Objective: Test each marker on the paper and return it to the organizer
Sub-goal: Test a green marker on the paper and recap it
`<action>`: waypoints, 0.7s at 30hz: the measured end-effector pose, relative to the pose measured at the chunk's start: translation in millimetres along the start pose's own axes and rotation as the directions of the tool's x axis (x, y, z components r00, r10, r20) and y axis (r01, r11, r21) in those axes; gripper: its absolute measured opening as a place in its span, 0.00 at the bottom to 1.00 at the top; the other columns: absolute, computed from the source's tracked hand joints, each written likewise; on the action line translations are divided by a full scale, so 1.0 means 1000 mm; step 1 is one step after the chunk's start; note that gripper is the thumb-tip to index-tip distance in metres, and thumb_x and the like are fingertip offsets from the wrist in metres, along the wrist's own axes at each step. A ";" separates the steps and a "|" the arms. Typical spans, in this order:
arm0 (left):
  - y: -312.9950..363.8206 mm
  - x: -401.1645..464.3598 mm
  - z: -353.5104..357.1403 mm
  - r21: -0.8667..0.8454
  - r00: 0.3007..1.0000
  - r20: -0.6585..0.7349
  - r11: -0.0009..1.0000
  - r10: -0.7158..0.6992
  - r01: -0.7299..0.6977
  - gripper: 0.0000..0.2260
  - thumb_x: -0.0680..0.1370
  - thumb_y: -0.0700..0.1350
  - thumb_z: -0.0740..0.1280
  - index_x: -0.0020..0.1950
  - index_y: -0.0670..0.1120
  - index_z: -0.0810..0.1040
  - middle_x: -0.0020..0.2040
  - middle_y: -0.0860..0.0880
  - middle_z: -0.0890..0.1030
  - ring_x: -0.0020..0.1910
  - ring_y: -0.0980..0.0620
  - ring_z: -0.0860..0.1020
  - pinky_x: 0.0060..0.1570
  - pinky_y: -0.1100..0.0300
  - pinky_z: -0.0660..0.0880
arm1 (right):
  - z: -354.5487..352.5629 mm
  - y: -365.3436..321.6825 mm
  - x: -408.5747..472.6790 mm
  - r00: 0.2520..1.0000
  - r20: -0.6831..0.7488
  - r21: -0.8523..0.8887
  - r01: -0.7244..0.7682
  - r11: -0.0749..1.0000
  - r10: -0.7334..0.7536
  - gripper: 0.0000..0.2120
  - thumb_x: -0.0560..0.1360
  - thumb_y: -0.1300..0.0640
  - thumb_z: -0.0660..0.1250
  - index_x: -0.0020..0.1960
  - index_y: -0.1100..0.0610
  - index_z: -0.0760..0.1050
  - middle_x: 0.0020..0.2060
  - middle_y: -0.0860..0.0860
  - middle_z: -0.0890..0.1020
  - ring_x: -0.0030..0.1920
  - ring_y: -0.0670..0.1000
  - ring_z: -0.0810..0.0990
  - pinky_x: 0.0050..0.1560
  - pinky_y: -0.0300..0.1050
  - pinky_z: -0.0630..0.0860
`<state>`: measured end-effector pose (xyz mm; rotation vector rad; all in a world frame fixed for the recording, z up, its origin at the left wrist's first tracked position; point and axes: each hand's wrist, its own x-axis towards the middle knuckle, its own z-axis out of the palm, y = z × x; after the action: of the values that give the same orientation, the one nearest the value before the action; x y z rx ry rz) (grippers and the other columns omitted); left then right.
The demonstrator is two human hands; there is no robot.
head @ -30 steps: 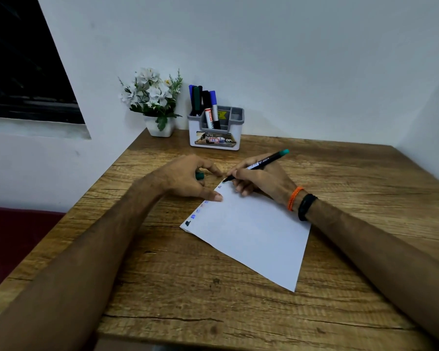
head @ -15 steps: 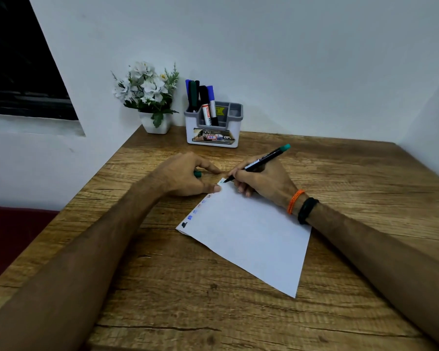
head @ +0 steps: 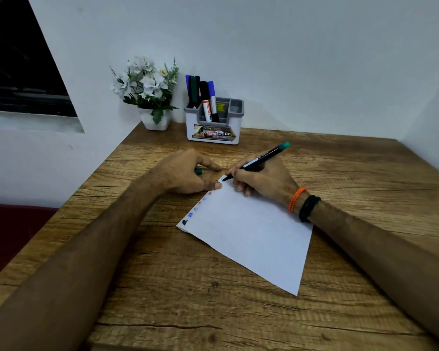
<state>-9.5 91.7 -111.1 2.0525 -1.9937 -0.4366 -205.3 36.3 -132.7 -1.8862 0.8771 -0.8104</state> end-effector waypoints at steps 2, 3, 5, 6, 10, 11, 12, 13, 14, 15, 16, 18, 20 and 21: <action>0.001 0.000 0.000 0.003 1.000 0.002 1.000 -0.004 0.004 0.23 0.70 0.62 0.71 0.65 0.62 0.75 0.70 0.54 0.73 0.67 0.50 0.70 0.66 0.47 0.69 | 0.000 0.000 -0.001 1.000 0.010 -0.008 0.007 1.000 -0.007 0.05 0.75 0.63 0.69 0.44 0.61 0.84 0.31 0.56 0.84 0.27 0.51 0.79 0.29 0.41 0.76; 0.001 0.000 0.000 0.005 1.000 0.002 1.000 -0.005 0.005 0.23 0.70 0.62 0.71 0.65 0.62 0.75 0.70 0.54 0.73 0.67 0.50 0.70 0.66 0.47 0.69 | 0.000 -0.001 -0.001 1.000 0.013 -0.016 0.009 1.000 -0.009 0.06 0.75 0.63 0.69 0.43 0.60 0.84 0.31 0.56 0.84 0.27 0.51 0.79 0.29 0.41 0.76; 0.001 0.000 0.000 0.008 1.000 0.005 1.000 -0.004 0.004 0.24 0.70 0.62 0.71 0.65 0.62 0.75 0.70 0.54 0.73 0.68 0.50 0.70 0.66 0.46 0.69 | 0.000 -0.001 -0.001 1.000 0.020 -0.035 0.014 0.999 -0.013 0.05 0.75 0.63 0.69 0.44 0.60 0.84 0.30 0.56 0.84 0.27 0.49 0.79 0.29 0.40 0.76; 0.001 0.000 0.000 0.008 1.000 0.006 1.000 -0.002 0.002 0.24 0.70 0.62 0.71 0.65 0.62 0.75 0.70 0.54 0.73 0.68 0.50 0.70 0.66 0.46 0.69 | 0.000 -0.001 -0.002 1.000 0.023 -0.041 0.014 0.999 -0.013 0.05 0.75 0.63 0.69 0.44 0.61 0.84 0.30 0.55 0.84 0.27 0.49 0.79 0.29 0.39 0.76; 0.003 -0.002 -0.001 0.012 1.000 -0.004 1.000 -0.002 0.002 0.23 0.70 0.62 0.71 0.65 0.62 0.75 0.69 0.54 0.73 0.67 0.50 0.70 0.67 0.48 0.68 | 0.000 -0.001 -0.001 1.000 0.025 -0.048 0.006 0.999 -0.005 0.06 0.74 0.62 0.69 0.44 0.59 0.85 0.31 0.56 0.84 0.27 0.49 0.79 0.30 0.40 0.76; 0.003 -0.003 -0.001 0.015 1.000 -0.006 1.000 -0.003 0.003 0.23 0.70 0.61 0.71 0.65 0.62 0.75 0.69 0.54 0.73 0.67 0.50 0.70 0.67 0.48 0.68 | 0.001 0.000 -0.001 1.000 0.021 -0.049 0.000 0.999 0.001 0.06 0.74 0.62 0.69 0.44 0.59 0.85 0.31 0.55 0.84 0.27 0.49 0.79 0.30 0.40 0.76; 0.004 -0.003 -0.001 0.015 1.000 -0.006 1.000 -0.005 0.005 0.23 0.70 0.61 0.71 0.65 0.62 0.75 0.69 0.54 0.73 0.67 0.50 0.70 0.66 0.48 0.68 | 0.001 0.000 0.000 1.000 0.013 -0.049 -0.008 0.999 0.009 0.06 0.75 0.62 0.69 0.44 0.59 0.85 0.31 0.55 0.84 0.27 0.49 0.79 0.30 0.40 0.76; 0.004 -0.003 -0.001 0.012 1.000 -0.007 1.000 -0.007 0.007 0.23 0.70 0.62 0.71 0.65 0.62 0.75 0.69 0.54 0.73 0.67 0.50 0.70 0.66 0.48 0.68 | 0.001 0.000 0.000 1.000 0.005 -0.044 -0.015 0.999 0.016 0.06 0.75 0.62 0.68 0.44 0.60 0.85 0.31 0.56 0.84 0.27 0.49 0.79 0.30 0.41 0.76; 0.004 -0.003 -0.001 0.010 1.000 -0.007 1.000 -0.008 0.008 0.23 0.70 0.62 0.71 0.65 0.62 0.75 0.69 0.53 0.73 0.67 0.50 0.70 0.66 0.49 0.68 | 0.001 0.000 0.000 1.000 -0.001 -0.037 -0.019 0.999 0.019 0.06 0.75 0.62 0.68 0.44 0.60 0.84 0.31 0.56 0.84 0.28 0.50 0.79 0.31 0.41 0.76; 0.004 -0.003 -0.001 0.010 1.000 -0.007 1.000 -0.008 0.008 0.23 0.70 0.62 0.71 0.65 0.62 0.75 0.70 0.53 0.73 0.67 0.50 0.70 0.66 0.49 0.68 | 0.000 0.000 0.000 1.000 -0.001 -0.031 -0.018 0.999 0.018 0.06 0.75 0.62 0.69 0.44 0.60 0.84 0.31 0.56 0.84 0.28 0.50 0.79 0.31 0.42 0.76; 0.004 -0.003 -0.001 0.012 1.000 -0.006 1.000 -0.009 0.009 0.23 0.70 0.62 0.71 0.65 0.62 0.75 0.70 0.53 0.73 0.67 0.50 0.70 0.66 0.49 0.68 | 0.000 0.000 0.000 1.000 0.002 -0.031 -0.013 0.999 0.013 0.06 0.75 0.62 0.69 0.44 0.60 0.84 0.31 0.56 0.84 0.28 0.50 0.79 0.31 0.42 0.76; 0.004 -0.004 -0.001 0.017 1.000 -0.005 1.000 -0.012 0.012 0.23 0.70 0.62 0.71 0.65 0.62 0.75 0.70 0.53 0.73 0.68 0.50 0.70 0.66 0.48 0.68 | 0.000 -0.001 -0.002 1.000 0.010 -0.046 -0.005 0.999 0.005 0.05 0.75 0.62 0.69 0.44 0.60 0.84 0.31 0.56 0.84 0.28 0.50 0.79 0.31 0.41 0.77; 0.004 -0.004 -0.001 0.017 1.000 -0.008 1.000 -0.014 0.014 0.23 0.70 0.62 0.71 0.65 0.63 0.75 0.70 0.53 0.73 0.68 0.50 0.70 0.67 0.48 0.68 | 0.000 -0.001 -0.002 1.000 0.003 -0.051 -0.005 0.999 0.005 0.05 0.75 0.62 0.69 0.44 0.60 0.84 0.31 0.56 0.84 0.28 0.50 0.79 0.30 0.41 0.76; 0.004 -0.004 -0.001 0.017 1.000 -0.010 1.000 -0.013 0.013 0.23 0.70 0.62 0.71 0.65 0.63 0.75 0.70 0.53 0.73 0.68 0.50 0.70 0.67 0.48 0.68 | 0.000 -0.001 -0.001 1.000 -0.008 -0.046 -0.006 0.999 0.006 0.06 0.74 0.62 0.69 0.43 0.60 0.84 0.31 0.56 0.84 0.28 0.50 0.79 0.31 0.41 0.76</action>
<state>-13.1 95.3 -108.4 2.0751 -1.9859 -0.4123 -205.3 37.5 -132.2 -1.9208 0.9133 -0.8008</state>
